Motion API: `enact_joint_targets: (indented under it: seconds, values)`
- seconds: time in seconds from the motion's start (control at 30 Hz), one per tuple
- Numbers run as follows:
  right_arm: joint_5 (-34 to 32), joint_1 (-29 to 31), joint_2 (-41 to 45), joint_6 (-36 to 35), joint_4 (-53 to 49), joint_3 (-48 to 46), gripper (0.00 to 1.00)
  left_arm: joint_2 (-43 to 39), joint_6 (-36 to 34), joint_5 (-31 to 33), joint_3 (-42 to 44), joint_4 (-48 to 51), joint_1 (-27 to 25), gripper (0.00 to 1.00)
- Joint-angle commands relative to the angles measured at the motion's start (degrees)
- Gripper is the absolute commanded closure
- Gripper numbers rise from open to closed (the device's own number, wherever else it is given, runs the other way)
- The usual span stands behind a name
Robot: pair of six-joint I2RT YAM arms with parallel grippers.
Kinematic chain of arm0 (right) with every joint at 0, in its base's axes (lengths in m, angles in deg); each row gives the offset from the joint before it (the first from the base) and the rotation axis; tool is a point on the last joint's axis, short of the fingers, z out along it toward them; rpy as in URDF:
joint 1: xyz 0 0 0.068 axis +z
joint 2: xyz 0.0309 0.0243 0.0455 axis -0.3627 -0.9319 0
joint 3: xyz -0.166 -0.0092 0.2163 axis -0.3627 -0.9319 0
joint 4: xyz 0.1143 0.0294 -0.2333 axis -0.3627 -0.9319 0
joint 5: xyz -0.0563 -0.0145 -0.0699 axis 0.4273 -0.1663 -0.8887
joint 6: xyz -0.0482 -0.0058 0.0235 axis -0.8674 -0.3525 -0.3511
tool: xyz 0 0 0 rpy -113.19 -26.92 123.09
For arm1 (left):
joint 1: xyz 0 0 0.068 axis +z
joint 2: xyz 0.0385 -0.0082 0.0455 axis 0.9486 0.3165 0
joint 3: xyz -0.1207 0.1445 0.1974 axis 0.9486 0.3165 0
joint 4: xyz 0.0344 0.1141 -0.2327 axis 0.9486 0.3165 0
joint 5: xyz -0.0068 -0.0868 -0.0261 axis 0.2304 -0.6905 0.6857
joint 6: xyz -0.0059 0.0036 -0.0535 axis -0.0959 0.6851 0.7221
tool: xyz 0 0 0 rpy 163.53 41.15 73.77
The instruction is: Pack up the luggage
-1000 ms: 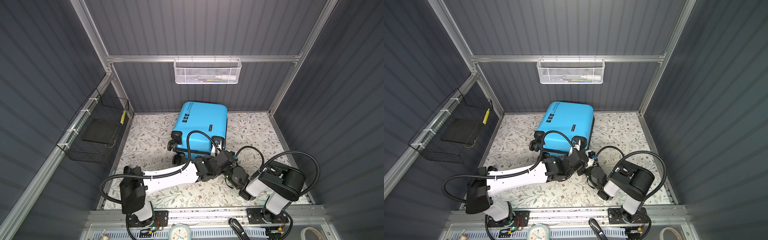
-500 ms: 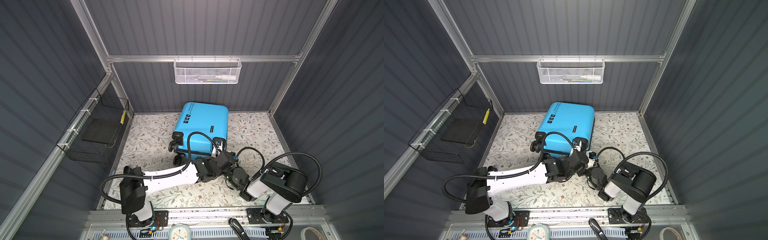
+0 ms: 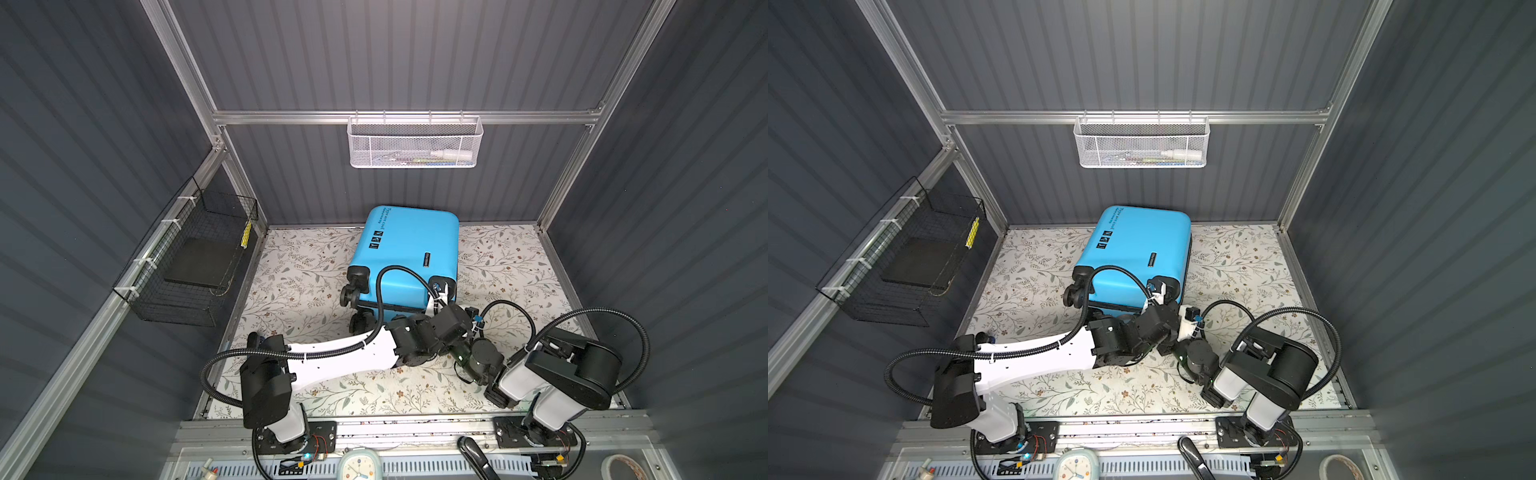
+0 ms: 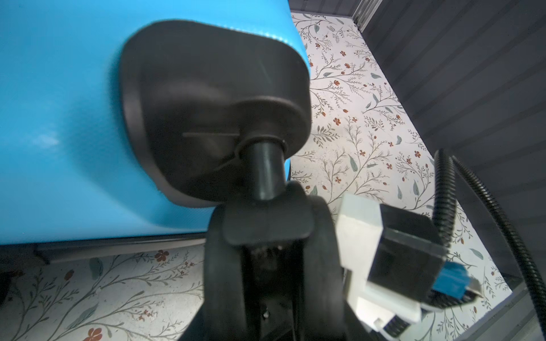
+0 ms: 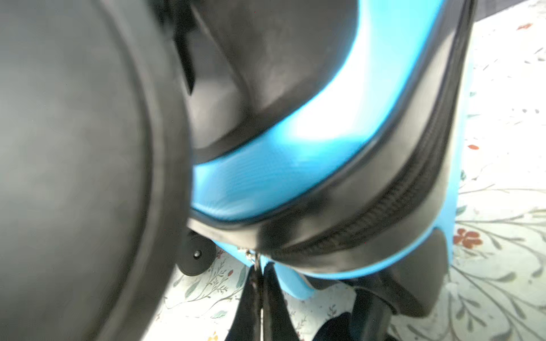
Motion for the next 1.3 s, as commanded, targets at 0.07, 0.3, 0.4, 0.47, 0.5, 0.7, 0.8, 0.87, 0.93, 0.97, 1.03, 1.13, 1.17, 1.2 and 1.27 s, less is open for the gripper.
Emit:
enact_joint_targets:
  seconds: [0.07,0.3,0.4,0.47,0.5,0.7,0.8,0.87,0.93,0.97,1.03,1.13,1.17,1.2,1.27]
  values:
    - [-9.08,-2.46,2.99,3.6,-5.34,-1.81,1.0,-1.89,0.26,3.08,-3.04,-6.76,-0.15,1.0]
    - [-16.96,-2.99,16.33,6.53,-24.25,-2.47,1.0,-1.58,0.69,3.18,-2.73,-6.4,0.2,1.0]
    - [-20.32,-3.61,22.29,6.05,-33.16,-1.97,1.0,-1.48,0.87,3.11,-2.59,-6.49,0.29,1.0]
    - [-19.07,-5.83,24.91,6.97,-37.55,-1.84,1.0,-1.47,0.87,3.13,-2.32,-6.8,0.33,1.0]
    - [-18.6,-6.74,25.84,7.27,-39.85,-1.6,1.0,-1.49,0.96,3.02,-2.27,-6.92,0.35,1.0]
    - [-17.77,-9.12,25.1,5.53,-38.64,-3.32,1.0,-1.58,0.75,2.78,-2.29,-7.11,0.33,1.0]
    - [-15.25,-9.34,22.78,3.77,-35.32,-3.75,1.0,-1.74,0.58,2.78,-2.28,-7.19,0.33,1.0]
    - [-13.34,-9.4,20.78,2.72,-32.55,-4.07,1.0,-1.83,0.4,2.65,-2.19,-7.37,0.37,1.0]
    - [-11.2,-9.45,18.71,1.62,-28.85,-4.42,1.0,-1.89,0.17,2.52,-2.28,-7.46,0.37,1.0]
    - [-9.52,-9.43,17.77,0.75,-26.77,-4.87,1.0,-1.93,-0.05,2.47,-2.35,-7.46,0.33,1.0]
    - [-6.27,-9.5,16.59,-0.81,-21.87,-6.23,1.0,-2.1,-0.52,2.31,-2.46,-7.46,0.31,1.0]
    - [-0.85,-9.49,14.81,-4.42,-12.97,-8.75,1.0,-2.52,-2.49,1.72,-2.45,-8.39,0.37,1.0]
    - [0.71,-9.48,13.85,-5.5,-10.01,-9.47,1.0,-2.68,-3.3,1.47,-2.45,-8.88,0.38,1.0]
    - [2.35,-9.47,12.79,-6.16,-7.22,-10.16,1.0,-2.8,-4.17,1.12,-2.35,-9.56,0.31,1.0]
    - [5.88,-9.49,10.67,-7.05,-2.42,-11.15,0.96,-3.24,-5.83,0.23,-1.98,-11.45,0.31,1.0]
